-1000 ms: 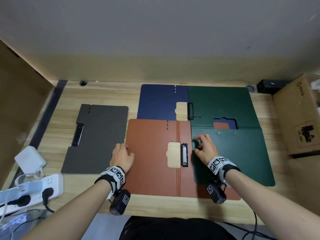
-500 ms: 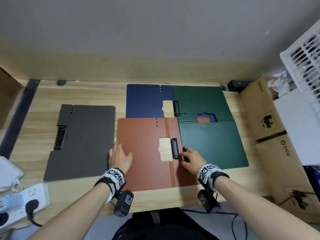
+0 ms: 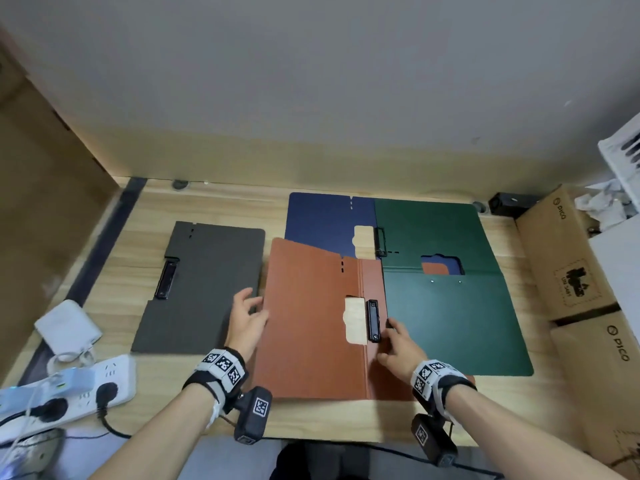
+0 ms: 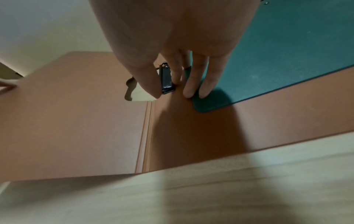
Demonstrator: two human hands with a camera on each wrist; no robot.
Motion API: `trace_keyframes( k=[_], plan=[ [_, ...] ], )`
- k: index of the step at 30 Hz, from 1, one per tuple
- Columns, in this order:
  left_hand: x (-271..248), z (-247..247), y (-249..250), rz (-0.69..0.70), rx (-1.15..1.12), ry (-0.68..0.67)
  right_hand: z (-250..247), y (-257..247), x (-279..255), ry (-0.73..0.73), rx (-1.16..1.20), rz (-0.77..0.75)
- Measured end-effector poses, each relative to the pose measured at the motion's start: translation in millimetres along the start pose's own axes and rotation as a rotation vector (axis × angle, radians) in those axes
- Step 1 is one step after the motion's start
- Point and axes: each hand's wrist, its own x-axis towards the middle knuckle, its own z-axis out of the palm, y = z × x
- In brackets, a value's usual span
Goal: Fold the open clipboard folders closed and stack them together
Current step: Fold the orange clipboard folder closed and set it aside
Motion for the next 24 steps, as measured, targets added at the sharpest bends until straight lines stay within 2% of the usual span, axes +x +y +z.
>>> trace_keyframes(
  k=[4,7,10,13,19,24],
  plan=[
    [-25,2,-4,-0.034,0.125,-0.078,-3,6,-3,-0.003,0.003,-0.034],
    [-38,5,-5,0.017,0.186,-0.082,-7,8,-5,-0.023,-0.029,-0.081],
    [-40,3,0,0.036,0.202,0.032,-10,8,-4,-0.066,-0.144,-0.064],
    [-43,1,17,0.114,0.202,0.122,-13,8,-7,-0.090,-0.172,-0.028],
    [-37,-38,54,0.217,0.272,0.175,-17,5,-8,-0.084,-0.194,0.003],
    [-32,-79,75,0.250,0.319,0.216,-16,0,-7,-0.075,-0.158,0.049]
  ],
)
